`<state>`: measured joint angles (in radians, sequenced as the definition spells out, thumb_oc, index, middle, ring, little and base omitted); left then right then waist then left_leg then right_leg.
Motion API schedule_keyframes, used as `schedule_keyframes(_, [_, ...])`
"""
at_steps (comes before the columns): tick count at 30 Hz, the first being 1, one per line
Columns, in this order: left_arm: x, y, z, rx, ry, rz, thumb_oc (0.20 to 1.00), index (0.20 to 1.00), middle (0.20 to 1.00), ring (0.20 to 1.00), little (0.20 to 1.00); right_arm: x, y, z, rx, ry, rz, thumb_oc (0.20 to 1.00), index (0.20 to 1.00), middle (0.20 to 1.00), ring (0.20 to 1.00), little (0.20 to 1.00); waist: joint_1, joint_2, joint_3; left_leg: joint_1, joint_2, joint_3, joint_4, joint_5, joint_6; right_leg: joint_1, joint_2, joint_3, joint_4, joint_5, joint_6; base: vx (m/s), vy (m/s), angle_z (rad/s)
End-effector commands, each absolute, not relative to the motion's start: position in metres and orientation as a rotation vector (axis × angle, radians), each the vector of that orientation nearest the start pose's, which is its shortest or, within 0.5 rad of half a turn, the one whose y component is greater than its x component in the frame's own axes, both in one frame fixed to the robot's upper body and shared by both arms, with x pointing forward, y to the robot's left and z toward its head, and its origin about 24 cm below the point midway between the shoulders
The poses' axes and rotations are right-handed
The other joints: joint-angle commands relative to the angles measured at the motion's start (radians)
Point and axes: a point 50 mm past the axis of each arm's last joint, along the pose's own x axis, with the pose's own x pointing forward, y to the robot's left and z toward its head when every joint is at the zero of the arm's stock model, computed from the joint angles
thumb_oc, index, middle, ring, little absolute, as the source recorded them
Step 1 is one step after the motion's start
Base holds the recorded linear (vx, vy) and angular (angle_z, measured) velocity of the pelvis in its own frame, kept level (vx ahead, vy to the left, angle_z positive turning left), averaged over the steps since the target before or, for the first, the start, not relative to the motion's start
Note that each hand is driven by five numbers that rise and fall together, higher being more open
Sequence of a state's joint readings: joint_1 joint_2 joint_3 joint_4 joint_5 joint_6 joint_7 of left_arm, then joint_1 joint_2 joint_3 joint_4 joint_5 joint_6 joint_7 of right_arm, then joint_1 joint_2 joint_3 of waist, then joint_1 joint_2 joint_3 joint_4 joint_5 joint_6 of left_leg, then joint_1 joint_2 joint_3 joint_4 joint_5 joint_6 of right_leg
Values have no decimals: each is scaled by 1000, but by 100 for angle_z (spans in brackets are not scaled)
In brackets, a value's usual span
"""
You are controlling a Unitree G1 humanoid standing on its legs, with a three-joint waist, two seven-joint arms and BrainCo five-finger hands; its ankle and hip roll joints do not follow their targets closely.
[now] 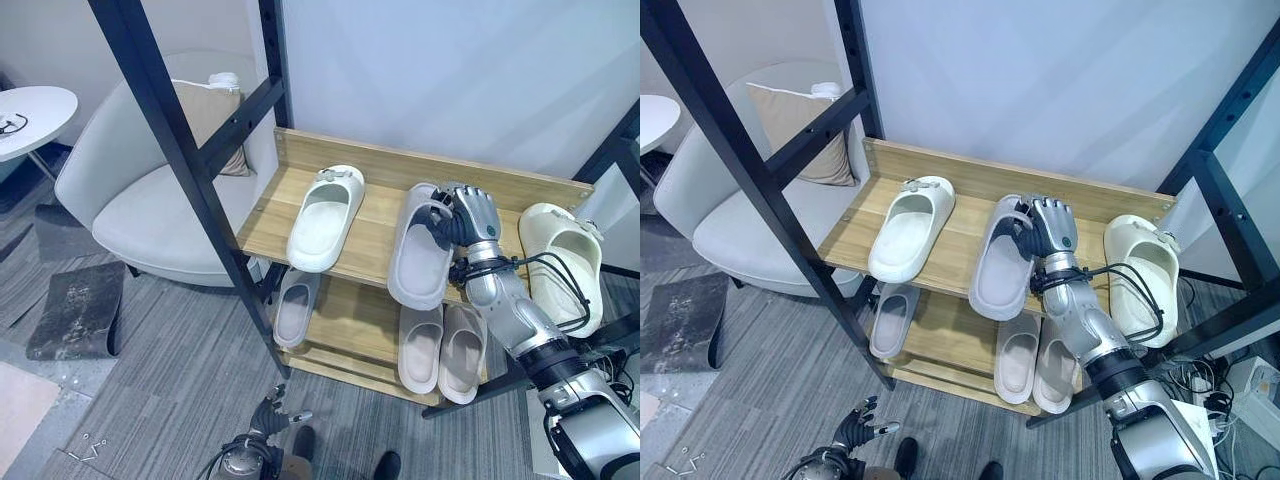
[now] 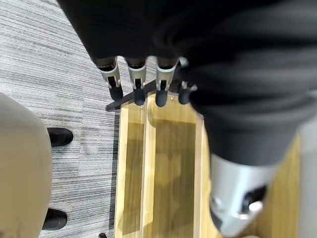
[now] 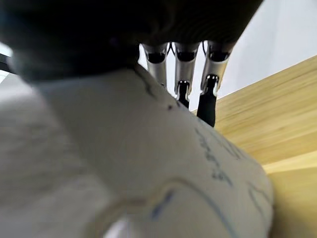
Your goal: Arrange the slippers neatly on the shoe rack.
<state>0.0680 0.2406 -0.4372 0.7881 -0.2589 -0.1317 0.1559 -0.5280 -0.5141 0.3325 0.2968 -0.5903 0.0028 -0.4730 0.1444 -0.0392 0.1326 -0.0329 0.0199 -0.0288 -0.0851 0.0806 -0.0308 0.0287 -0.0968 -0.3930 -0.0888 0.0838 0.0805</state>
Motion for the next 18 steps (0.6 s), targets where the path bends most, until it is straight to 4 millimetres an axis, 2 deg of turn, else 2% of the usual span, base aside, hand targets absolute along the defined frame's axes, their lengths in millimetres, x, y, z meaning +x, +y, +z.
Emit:
schedule_keyframes(1, [173, 155, -117, 191, 678, -104, 1000, 1000, 1000, 1000, 1000, 334, -189, 172, -1107, -604, -319, 200, 200, 200, 200, 200, 37, -15, 13, 75, -24, -34, 2, -101, 7, 72, -32, 4, 2, -79, 70, 0, 0, 0])
schedule_keyframes(2, [173, 155, -118, 184, 681, -94, 1000, 1000, 1000, 1000, 1000, 325, -190, 184, -1014, -665, -367, 200, 200, 200, 200, 200, 25, -10, 11, 76, -23, -30, 1, -101, 7, 72, -31, 6, 2, -81, 70, 0, 0, 0])
schedule_keyframes(4, [172, 155, -118, 188, 684, -93, 1000, 1000, 1000, 1000, 1000, 317, -192, 190, -978, -702, -394, 200, 200, 200, 200, 200, 22, -9, 9, 78, -22, -30, 1, -101, 7, 72, -32, 7, 2, -81, 69, 0, 0, 0])
schedule_keyframes(6, [170, 156, -119, 189, 695, -81, 1000, 1000, 1000, 1000, 1000, 298, -194, 212, -849, -828, -472, 200, 200, 200, 200, 200, 2, -3, 4, 82, -21, -24, 0, -100, 7, 74, -33, 12, 2, -83, 69, 0, 0, 0])
schedule_keyframes(9, [168, 156, -121, 191, 701, -79, 1000, 1000, 1000, 1000, 1000, 284, -197, 221, -770, -892, -506, 200, 200, 200, 200, 200, -7, -1, 0, 84, -21, -21, -1, -99, 6, 75, -32, 13, 2, -83, 69, -3, -7, -1])
schedule_keyframes(12, [165, 155, -122, 202, 710, -90, 1000, 1000, 1000, 1000, 1000, 265, -188, 239, -604, -1027, -486, 200, 200, 200, 200, 200, -19, 1, -5, 86, -19, -19, -1, -98, 5, 75, -31, 17, 2, -83, 67, -10, -22, -2])
schedule_keyframes(13, [165, 153, -122, 204, 711, -96, 1000, 1000, 1000, 1000, 1000, 258, -182, 245, -511, -1075, -444, 200, 200, 200, 200, 200, -22, 4, -5, 85, -20, -19, -1, -97, 5, 75, -31, 18, 2, -83, 67, -66, -43, -3])
schedule_keyframes(14, [166, 149, -121, 194, 705, -107, 1000, 1000, 1000, 1000, 1000, 246, -162, 247, -118, -1095, -197, 200, 200, 200, 200, 200, -26, 9, -5, 84, -19, -19, -2, -90, 1, 76, -32, 14, 2, -82, 62, -68, -53, -5])
schedule_keyframes(15, [166, 149, -121, 193, 707, -111, 1000, 1000, 1000, 1000, 1000, 243, -152, 247, 35, -1092, -88, 200, 200, 200, 200, 200, -23, 11, -3, 87, -16, -18, -2, -92, -3, 80, -31, 12, 2, -83, 61, -66, -42, -5])
schedule_keyframes(16, [166, 149, -121, 194, 707, -111, 1000, 1000, 1000, 1000, 1000, 243, -152, 248, 36, -1092, -86, 200, 200, 200, 200, 200, -25, 10, -3, 84, -18, -20, -2, -88, -2, 77, -33, 11, 2, -80, 61, -45, -41, -6])
schedule_keyframes(17, [168, 149, -121, 192, 709, -102, 1000, 1000, 1000, 1000, 1000, 233, -129, 248, 289, -1078, 139, 200, 200, 200, 200, 200, -20, 14, 0, 85, -17, -21, -2, -86, -6, 81, -31, 9, 2, -80, 58, -44, -15, -3])
schedule_keyframes(18, [168, 149, -121, 192, 709, -101, 1000, 1000, 1000, 1000, 1000, 233, -129, 249, 289, -1078, 141, 200, 200, 200, 200, 200, -22, 13, -2, 81, -19, -22, -2, -83, -5, 78, -33, 7, 2, -77, 59, -51, -24, -1])
